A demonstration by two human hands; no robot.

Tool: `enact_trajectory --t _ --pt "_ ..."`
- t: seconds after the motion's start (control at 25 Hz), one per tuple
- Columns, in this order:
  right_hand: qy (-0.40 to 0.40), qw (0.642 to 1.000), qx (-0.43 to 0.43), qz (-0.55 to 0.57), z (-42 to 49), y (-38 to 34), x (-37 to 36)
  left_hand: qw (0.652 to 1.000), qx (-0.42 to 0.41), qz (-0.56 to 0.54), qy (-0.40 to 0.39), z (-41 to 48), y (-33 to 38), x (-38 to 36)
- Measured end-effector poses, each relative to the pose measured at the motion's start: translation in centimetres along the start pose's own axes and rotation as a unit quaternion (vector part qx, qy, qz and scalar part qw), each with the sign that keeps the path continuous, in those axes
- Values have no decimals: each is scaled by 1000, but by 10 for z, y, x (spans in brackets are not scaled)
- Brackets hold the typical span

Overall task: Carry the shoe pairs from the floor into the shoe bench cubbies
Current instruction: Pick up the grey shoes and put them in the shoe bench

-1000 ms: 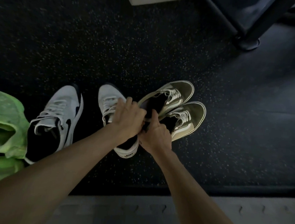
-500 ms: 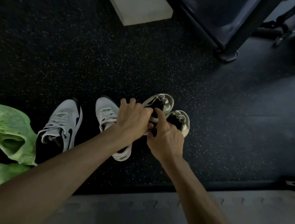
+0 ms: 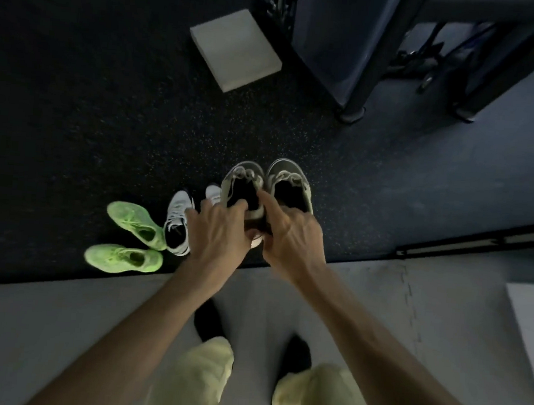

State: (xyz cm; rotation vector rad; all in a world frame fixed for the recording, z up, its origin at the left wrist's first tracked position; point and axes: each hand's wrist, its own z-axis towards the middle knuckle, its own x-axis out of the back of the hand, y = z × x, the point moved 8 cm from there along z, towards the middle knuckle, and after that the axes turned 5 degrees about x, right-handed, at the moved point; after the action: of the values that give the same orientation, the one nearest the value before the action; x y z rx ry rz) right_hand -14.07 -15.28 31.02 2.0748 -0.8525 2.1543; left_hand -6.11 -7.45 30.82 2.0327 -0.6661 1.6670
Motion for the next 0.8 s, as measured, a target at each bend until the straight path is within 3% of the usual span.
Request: enact_trajectory --t 0.2,0.32,0.64,0.8 --pt "34 999 3 -8 -117 -58 167 999 -27 -11 18 -138 35 167" --pt "96 995 -32 1 -189 -76 232 997 -68 -8 34 -208 56 218" --pt "198 960 -198 -10 -373 -95 309 974 -221 -25 48 -363 111 266" --pt "214 931 -293 -30 -494 -88 316 936 -348 -9 43 -454 171 262"
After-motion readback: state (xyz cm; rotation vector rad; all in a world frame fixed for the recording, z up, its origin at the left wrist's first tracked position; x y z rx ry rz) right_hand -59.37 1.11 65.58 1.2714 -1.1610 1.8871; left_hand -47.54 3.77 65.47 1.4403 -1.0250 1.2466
